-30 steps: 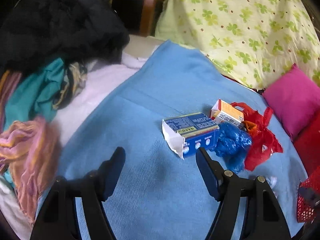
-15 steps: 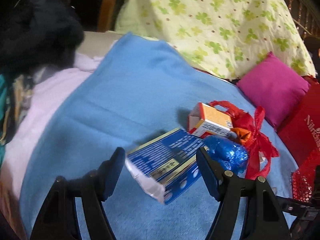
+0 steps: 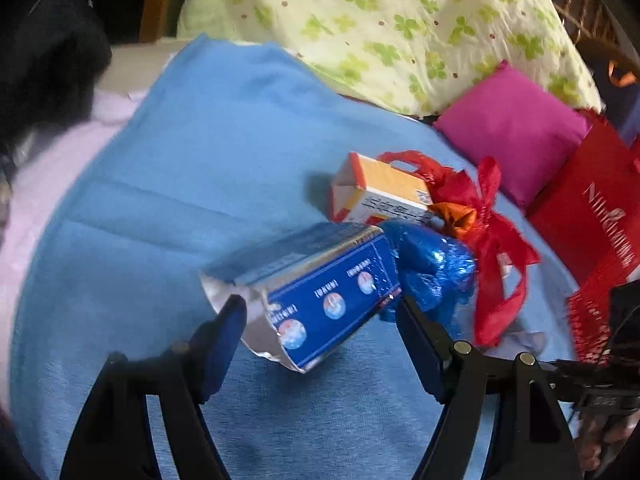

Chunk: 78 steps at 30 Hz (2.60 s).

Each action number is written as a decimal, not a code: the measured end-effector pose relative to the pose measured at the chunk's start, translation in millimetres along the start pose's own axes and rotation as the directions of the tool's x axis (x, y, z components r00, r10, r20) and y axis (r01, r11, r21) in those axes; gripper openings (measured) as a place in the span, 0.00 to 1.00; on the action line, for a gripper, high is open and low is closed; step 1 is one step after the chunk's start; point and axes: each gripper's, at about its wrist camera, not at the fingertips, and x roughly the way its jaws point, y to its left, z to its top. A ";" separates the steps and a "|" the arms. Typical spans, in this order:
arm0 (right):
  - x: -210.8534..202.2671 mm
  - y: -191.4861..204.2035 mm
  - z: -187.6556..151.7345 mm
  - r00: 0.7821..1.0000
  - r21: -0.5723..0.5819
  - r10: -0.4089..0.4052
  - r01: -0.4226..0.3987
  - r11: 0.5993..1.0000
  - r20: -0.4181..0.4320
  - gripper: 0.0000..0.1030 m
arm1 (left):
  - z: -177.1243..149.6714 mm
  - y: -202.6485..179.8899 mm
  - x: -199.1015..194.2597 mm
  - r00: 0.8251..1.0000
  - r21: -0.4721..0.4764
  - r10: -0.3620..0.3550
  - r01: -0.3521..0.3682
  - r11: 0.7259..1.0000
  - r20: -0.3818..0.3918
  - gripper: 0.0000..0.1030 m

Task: Collect trash
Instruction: 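Grasp the torn blue box with the left tool while the right tool grasps the grey cloth, then lift the blue box with the left tool while the right tool lifts the grey cloth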

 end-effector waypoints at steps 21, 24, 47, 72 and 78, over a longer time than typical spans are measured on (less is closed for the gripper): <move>2.2 1.3 -10.1 1.000 -0.012 -0.011 0.011 1.000 0.010 0.33 | 6.5 32.9 11.3 0.993 -0.265 -0.106 0.117 0.957 0.054 0.76; 2.5 0.0 -8.8 1.000 -0.008 -0.002 0.002 1.000 0.005 0.33 | -0.7 20.8 10.5 0.981 -0.235 -0.193 0.189 0.953 0.006 0.76; -23.0 -40.3 0.0 0.999 0.110 -0.008 0.003 0.994 0.048 0.31 | -34.1 -104.6 -22.8 1.000 0.342 0.025 -0.018 0.940 -0.018 0.77; -24.4 -42.9 -2.7 0.998 0.103 0.000 -0.007 0.995 0.067 0.31 | -37.8 -78.5 -2.5 0.995 0.323 0.086 -0.065 0.944 -0.050 0.72; -46.9 -24.1 -4.4 0.985 -0.002 -0.045 0.047 0.999 0.168 0.31 | -31.0 -70.9 -14.2 0.999 0.265 0.045 -0.036 0.964 -0.028 0.55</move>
